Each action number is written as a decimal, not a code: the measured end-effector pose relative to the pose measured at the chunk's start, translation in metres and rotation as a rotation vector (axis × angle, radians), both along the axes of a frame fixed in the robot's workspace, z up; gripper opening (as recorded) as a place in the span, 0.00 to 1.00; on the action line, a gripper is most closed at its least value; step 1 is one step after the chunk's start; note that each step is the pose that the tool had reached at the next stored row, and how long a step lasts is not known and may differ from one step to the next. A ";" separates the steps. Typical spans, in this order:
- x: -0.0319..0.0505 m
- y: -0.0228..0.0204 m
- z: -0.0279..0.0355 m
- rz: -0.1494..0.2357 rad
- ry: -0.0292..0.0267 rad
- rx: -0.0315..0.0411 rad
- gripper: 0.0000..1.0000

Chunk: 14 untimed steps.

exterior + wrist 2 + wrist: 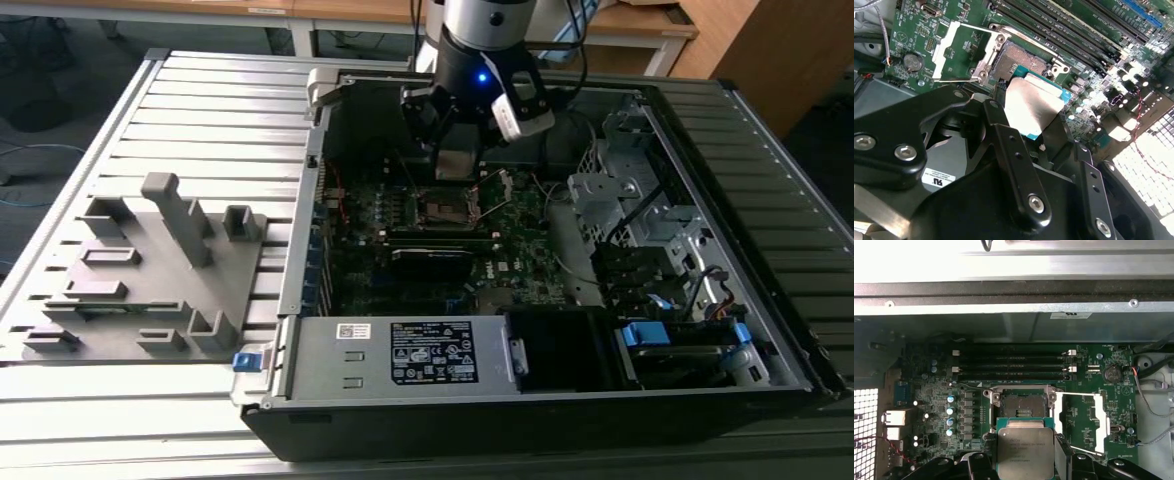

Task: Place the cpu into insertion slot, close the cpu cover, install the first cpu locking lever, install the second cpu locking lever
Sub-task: 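Place the cpu into insertion slot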

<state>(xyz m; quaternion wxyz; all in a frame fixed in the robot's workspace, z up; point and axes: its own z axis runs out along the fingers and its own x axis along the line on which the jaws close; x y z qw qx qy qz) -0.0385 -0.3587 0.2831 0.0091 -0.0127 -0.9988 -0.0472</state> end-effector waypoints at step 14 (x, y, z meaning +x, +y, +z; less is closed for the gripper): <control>0.0000 0.0000 -0.0032 0.000 0.0002 -0.0003 0.54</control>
